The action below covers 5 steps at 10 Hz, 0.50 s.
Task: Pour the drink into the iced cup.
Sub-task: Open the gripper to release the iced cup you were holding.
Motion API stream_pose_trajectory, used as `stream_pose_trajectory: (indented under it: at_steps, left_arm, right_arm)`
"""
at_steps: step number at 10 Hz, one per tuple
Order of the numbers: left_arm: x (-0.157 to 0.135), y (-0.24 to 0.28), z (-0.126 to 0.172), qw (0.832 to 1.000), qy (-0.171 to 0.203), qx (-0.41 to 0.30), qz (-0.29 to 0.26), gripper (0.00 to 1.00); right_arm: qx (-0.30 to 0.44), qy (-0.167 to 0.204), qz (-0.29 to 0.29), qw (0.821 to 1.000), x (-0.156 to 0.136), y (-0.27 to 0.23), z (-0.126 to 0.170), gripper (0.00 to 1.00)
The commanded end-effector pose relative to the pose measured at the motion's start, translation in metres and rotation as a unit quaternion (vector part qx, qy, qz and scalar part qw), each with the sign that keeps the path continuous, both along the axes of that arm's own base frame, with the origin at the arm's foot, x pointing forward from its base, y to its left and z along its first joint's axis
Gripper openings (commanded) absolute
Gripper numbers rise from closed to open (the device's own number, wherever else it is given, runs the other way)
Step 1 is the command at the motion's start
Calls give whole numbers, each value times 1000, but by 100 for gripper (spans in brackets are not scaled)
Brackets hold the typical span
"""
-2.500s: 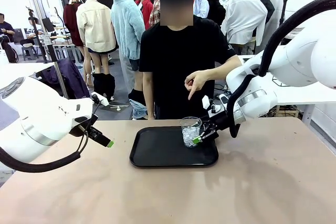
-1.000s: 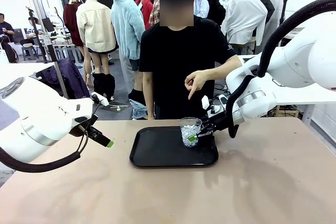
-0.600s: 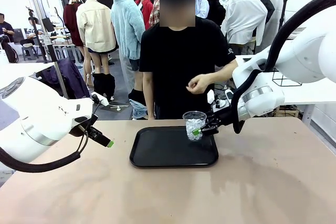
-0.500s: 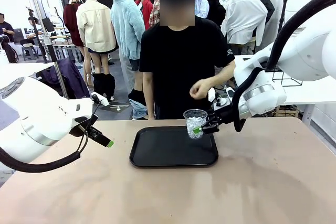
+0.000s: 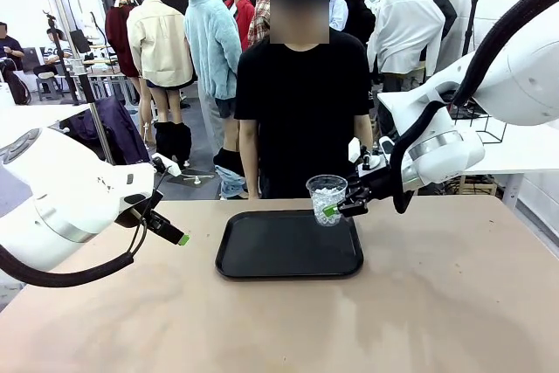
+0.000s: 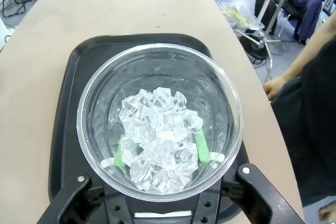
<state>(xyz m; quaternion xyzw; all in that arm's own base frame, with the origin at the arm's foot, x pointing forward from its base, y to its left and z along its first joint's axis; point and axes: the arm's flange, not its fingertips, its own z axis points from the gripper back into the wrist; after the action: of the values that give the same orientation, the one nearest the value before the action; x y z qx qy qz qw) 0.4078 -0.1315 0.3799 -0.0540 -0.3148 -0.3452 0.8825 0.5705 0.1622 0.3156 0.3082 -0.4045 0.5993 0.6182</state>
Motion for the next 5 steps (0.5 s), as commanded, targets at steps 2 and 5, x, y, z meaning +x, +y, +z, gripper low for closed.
stream_pose_trajectory:
  at_steps: [2, 5]
  left_arm:
    - [0, 0, 0, 1000, -6, 4, 0, 100]
    - [0, 0, 0, 1000, -6, 4, 0, 100]
  right_arm:
    - [3, -1, 1, 1000, 3, 1, 1, 53]
    - [0, 1, -1, 1000, 0, -1, -1, 53]
